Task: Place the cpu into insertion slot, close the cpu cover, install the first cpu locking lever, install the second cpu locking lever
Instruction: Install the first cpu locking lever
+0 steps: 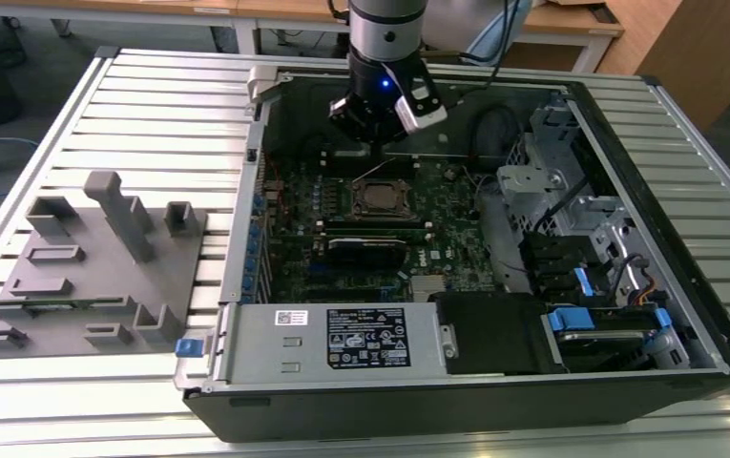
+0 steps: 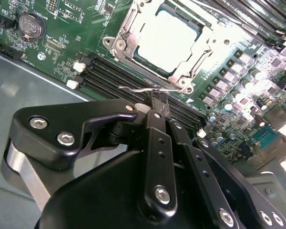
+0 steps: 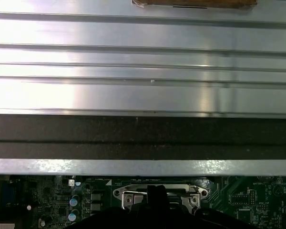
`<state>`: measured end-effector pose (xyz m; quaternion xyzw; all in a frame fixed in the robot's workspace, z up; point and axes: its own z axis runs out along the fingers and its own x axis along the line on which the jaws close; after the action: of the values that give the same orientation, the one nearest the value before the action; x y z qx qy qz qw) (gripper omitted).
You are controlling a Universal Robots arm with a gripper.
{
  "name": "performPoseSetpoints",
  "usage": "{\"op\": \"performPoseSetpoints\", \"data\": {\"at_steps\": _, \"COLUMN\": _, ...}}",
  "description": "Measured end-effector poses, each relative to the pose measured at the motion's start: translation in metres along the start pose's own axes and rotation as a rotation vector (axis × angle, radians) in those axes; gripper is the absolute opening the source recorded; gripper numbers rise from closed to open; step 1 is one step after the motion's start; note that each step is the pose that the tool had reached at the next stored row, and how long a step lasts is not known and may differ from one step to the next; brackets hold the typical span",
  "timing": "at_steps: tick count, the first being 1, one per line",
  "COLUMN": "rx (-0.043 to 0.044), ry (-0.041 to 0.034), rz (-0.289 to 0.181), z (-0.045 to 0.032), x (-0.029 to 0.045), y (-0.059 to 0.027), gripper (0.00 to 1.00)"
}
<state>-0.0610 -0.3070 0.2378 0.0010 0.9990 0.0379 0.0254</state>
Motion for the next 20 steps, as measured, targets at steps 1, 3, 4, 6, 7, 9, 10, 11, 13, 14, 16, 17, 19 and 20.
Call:
{"op": "performPoseSetpoints", "data": {"at_steps": 1, "rx": -0.0001, "ry": -0.0001, "rz": 0.000, "z": 0.0003, "x": 0.0000, "y": 0.0000, "gripper": 0.11}}
{"op": "performPoseSetpoints", "data": {"at_steps": 3, "rx": -0.0003, "ry": 0.0000, "rz": 0.000, "z": 0.0013, "x": 0.0000, "y": 0.0000, "gripper": 0.11}}
{"op": "performPoseSetpoints", "data": {"at_steps": 4, "rx": -0.0005, "ry": 0.0001, "rz": 0.000, "z": 0.0021, "x": -0.0002, "y": 0.0000, "gripper": 0.11}}
{"op": "performPoseSetpoints", "data": {"at_steps": 6, "rx": -0.0008, "ry": 0.0001, "rz": 0.000, "z": 0.0041, "x": -0.0005, "y": -0.0002, "gripper": 0.11}}
{"op": "performPoseSetpoints", "data": {"at_steps": 7, "rx": -0.0009, "ry": 0.0001, "rz": 0.000, "z": 0.0050, "x": -0.0006, "y": -0.0002, "gripper": 0.11}}
{"op": "performPoseSetpoints", "data": {"at_steps": 9, "rx": -0.0018, "ry": 0.0001, "rz": 0.000, "z": 0.0060, "x": -0.0010, "y": -0.0002, "gripper": 0.11}}
{"op": "performPoseSetpoints", "data": {"at_steps": 10, "rx": -0.0021, "ry": 0.0001, "rz": 0.000, "z": 0.0063, "x": -0.0013, "y": -0.0001, "gripper": 0.11}}
{"op": "performPoseSetpoints", "data": {"at_steps": 11, "rx": -0.0025, "ry": 0.0001, "rz": 0.000, "z": 0.0066, "x": -0.0015, "y": 0.0000, "gripper": 0.11}}
{"op": "performPoseSetpoints", "data": {"at_steps": 13, "rx": -0.0031, "ry": 0.0000, "rz": 0.000, "z": 0.0072, "x": -0.0020, "y": 0.0002, "gripper": 0.11}}
{"op": "performPoseSetpoints", "data": {"at_steps": 14, "rx": -0.0032, "ry": 0.0000, "rz": 0.000, "z": 0.0074, "x": -0.0022, "y": 0.0003, "gripper": 0.11}}
{"op": "performPoseSetpoints", "data": {"at_steps": 16, "rx": -0.0034, "ry": 0.0001, "rz": 0.000, "z": 0.0079, "x": -0.0026, "y": 0.0005, "gripper": 0.11}}
{"op": "performPoseSetpoints", "data": {"at_steps": 17, "rx": -0.0035, "ry": 0.0001, "rz": 0.000, "z": 0.0081, "x": -0.0028, "y": 0.0007, "gripper": 0.11}}
{"op": "performPoseSetpoints", "data": {"at_steps": 19, "rx": -0.0038, "ry": 0.0001, "rz": 0.000, "z": 0.0085, "x": -0.0031, "y": 0.0010, "gripper": 0.11}}
{"op": "performPoseSetpoints", "data": {"at_steps": 20, "rx": -0.0039, "ry": 0.0000, "rz": 0.000, "z": 0.0087, "x": -0.0033, "y": 0.0012, "gripper": 0.11}}
